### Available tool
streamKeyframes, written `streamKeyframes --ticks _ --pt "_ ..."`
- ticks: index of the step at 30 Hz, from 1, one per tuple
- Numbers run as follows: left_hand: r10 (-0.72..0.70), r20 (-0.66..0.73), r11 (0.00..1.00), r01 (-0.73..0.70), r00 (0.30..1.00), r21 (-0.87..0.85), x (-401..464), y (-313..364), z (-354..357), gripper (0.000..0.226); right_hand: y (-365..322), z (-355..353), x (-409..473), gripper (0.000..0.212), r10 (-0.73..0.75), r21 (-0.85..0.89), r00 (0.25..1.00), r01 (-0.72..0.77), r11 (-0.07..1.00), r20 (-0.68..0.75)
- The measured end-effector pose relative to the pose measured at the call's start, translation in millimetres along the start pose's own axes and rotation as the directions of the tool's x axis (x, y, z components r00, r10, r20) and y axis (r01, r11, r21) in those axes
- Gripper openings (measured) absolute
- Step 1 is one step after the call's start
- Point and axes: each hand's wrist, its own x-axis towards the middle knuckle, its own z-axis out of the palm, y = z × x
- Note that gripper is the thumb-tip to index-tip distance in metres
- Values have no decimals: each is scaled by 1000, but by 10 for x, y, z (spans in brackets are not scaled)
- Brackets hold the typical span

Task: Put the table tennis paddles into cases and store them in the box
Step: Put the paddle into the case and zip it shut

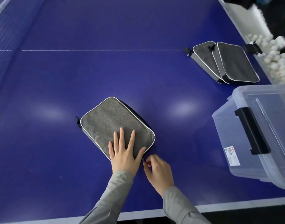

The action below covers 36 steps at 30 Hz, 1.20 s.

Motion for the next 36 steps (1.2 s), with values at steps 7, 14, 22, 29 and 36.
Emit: streamKeyframes --ticks 7,14,22,29,36 --pt "-11 -71 1000 10 997 -9 0 -9 37 64 41 11 26 19 -51 -25 997 50 998 -60" --pt "-43 -103 997 37 994 -61 5 35 15 62 200 -98 283 26 7 -82 985 -21 996 -172" --pt "-16 -126 999 10 992 -48 12 16 20 63 408 -300 828 24 -81 -148 982 55 988 -173" --pt "22 -156 1000 -24 988 -7 14 0 12 66 375 -357 1235 17 -192 -158 977 177 972 -89" --pt "51 -165 999 -50 985 6 21 -27 6 66 300 -225 1609 18 -138 102 990 134 986 35"
